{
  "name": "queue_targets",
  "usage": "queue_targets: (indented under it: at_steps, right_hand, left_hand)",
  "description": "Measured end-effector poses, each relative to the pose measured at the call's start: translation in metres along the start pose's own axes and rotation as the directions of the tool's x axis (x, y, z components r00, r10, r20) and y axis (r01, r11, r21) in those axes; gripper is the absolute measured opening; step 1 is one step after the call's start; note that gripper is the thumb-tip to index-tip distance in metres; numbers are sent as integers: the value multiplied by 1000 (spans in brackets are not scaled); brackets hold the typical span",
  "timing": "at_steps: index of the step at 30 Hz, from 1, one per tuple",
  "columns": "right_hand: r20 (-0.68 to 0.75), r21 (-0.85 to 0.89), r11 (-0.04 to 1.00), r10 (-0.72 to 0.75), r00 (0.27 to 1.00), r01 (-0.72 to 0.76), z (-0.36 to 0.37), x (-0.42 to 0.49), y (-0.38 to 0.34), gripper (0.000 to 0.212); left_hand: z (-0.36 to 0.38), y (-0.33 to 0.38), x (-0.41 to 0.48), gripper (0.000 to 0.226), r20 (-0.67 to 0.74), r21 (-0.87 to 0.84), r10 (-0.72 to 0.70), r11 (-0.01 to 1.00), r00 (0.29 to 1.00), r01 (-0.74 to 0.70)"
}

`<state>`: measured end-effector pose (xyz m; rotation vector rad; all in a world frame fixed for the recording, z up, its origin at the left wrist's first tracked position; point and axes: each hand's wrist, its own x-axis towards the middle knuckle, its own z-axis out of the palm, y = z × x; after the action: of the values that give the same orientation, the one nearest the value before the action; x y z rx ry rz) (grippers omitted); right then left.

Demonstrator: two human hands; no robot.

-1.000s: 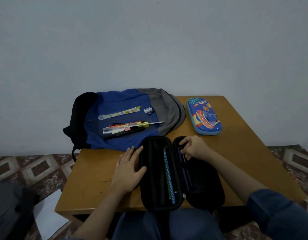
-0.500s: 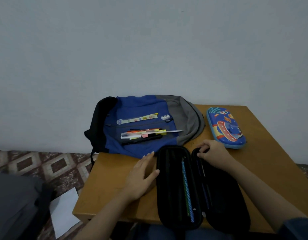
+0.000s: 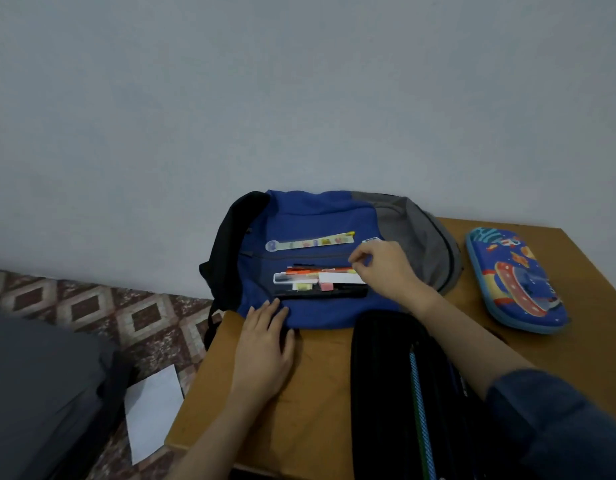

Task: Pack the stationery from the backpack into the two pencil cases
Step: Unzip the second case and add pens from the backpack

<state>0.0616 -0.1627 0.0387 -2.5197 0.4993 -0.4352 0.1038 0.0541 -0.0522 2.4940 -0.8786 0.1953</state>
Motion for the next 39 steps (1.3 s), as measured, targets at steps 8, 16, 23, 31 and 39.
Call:
queue_targets:
  at_steps: [8,16,23,31,39]
  right_hand:
    - [209,-132,991,24,978,4,39,47,-20,19]
    - [404,-218,976,76,912,15,53,68,-21,27]
    - [350,-260,965,70,934,25,60,67,-22,13]
    - [-47,-31,997,-78,996,77,32,50,-35,17]
    - [-269,260,962,-15,963,87,-39,-5,-32,19]
  left_hand:
    - [2,-1,0,57,1,-1,8,1000,1000,-8]
    - [4,-3,0,59,-5,-11,15,1000,1000,-15]
    - [5,-4,1,58,-14,-6,21,1000,1000,-21]
    - [2,-2,1,67,0,-38,13,999,1000,-13]
    - [-3,3,-3,60,31,-133,-35,990,999,39]
